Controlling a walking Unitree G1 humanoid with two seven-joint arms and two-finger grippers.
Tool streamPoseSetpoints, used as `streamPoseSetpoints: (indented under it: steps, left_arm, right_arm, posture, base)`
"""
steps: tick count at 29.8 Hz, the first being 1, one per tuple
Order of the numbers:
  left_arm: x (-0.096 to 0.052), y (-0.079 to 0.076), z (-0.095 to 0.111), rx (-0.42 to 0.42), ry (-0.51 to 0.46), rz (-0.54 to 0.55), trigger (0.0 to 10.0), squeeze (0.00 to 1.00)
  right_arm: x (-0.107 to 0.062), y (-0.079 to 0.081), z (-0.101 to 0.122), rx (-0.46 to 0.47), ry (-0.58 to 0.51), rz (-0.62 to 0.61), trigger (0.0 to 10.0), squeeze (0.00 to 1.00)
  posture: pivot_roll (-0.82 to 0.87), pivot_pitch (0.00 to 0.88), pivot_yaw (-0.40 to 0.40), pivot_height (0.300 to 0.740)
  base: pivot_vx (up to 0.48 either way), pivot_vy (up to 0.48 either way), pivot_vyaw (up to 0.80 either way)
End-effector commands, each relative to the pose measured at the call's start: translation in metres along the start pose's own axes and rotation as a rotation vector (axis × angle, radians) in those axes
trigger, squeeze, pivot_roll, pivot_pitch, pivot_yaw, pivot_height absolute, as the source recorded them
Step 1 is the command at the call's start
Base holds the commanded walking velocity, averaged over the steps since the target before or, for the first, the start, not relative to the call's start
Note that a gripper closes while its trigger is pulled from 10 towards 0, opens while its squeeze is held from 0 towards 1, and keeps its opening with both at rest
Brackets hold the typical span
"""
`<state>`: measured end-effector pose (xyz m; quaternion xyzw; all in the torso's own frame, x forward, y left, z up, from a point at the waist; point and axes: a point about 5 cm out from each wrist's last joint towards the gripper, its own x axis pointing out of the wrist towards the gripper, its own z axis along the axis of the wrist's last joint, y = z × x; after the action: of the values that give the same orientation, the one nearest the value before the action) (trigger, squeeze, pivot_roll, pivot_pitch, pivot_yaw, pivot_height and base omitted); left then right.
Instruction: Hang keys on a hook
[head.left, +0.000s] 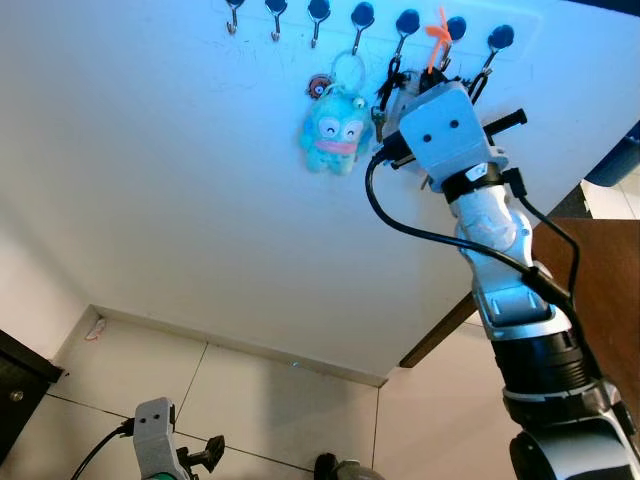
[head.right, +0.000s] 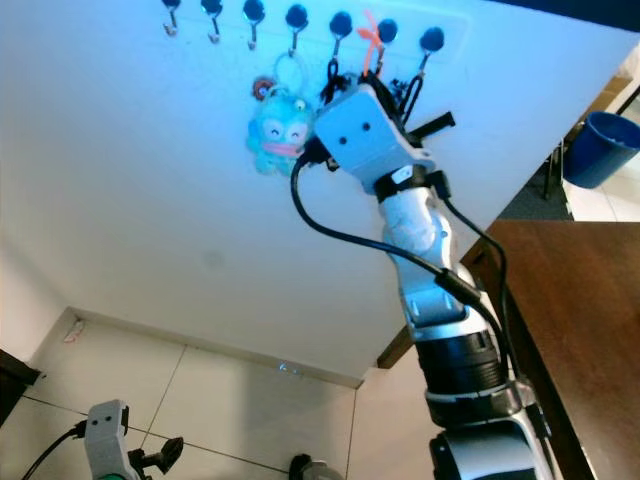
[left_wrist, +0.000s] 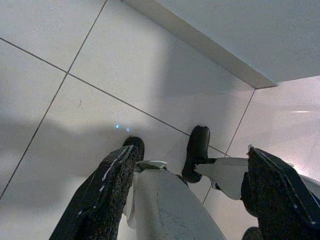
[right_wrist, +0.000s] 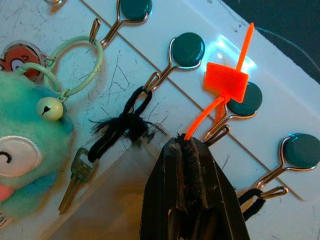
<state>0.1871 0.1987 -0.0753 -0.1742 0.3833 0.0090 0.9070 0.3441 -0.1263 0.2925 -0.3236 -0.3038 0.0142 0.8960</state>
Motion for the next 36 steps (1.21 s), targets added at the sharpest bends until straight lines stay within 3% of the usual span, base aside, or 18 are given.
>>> streamPoseSetpoints:
  steps: [1,10,20,25,36]
  left_arm:
    - [-0.002,0.001,-0.009,-0.009,0.036,-0.001,10.0,0.00]
    - [-0.002,0.000,-0.009,-0.003,0.042,-0.002,10.0,0.00]
    - [-0.002,0.001,-0.009,0.000,0.043,-0.002,10.0,0.00]
    - [-0.002,0.002,-0.010,0.008,0.053,0.000,10.0,0.00]
    - [-0.003,0.003,-0.009,0.015,0.054,-0.001,10.0,0.00]
  right_arm:
    - [0.000,-0.004,0.003,-0.004,-0.001,-0.016,10.0,0.00]
    - [-0.003,-0.001,-0.001,0.000,0.020,-0.010,10.0,0.00]
    - [-0.011,0.011,-0.009,0.001,0.058,0.055,10.0,0.00]
    - [-0.027,0.026,-0.018,-0.006,0.079,0.127,10.0,0.00]
    - [-0.033,0.026,-0.023,-0.012,0.102,0.128,10.0,0.00]
  posture:
    - [-0.07,0.079,0.010,0.740]
    - [-0.07,0.074,0.015,0.740]
    - [-0.08,0.072,0.012,0.740]
    - [-0.08,0.068,0.017,0.740]
    - [-0.08,0.072,0.023,0.740]
  base:
    - [0.000,0.000,0.00]
    - [0.000,0.000,0.00]
    - [0.000,0.000,0.00]
    - [0.000,0.000,0.00]
    - [0.000,0.000,0.00]
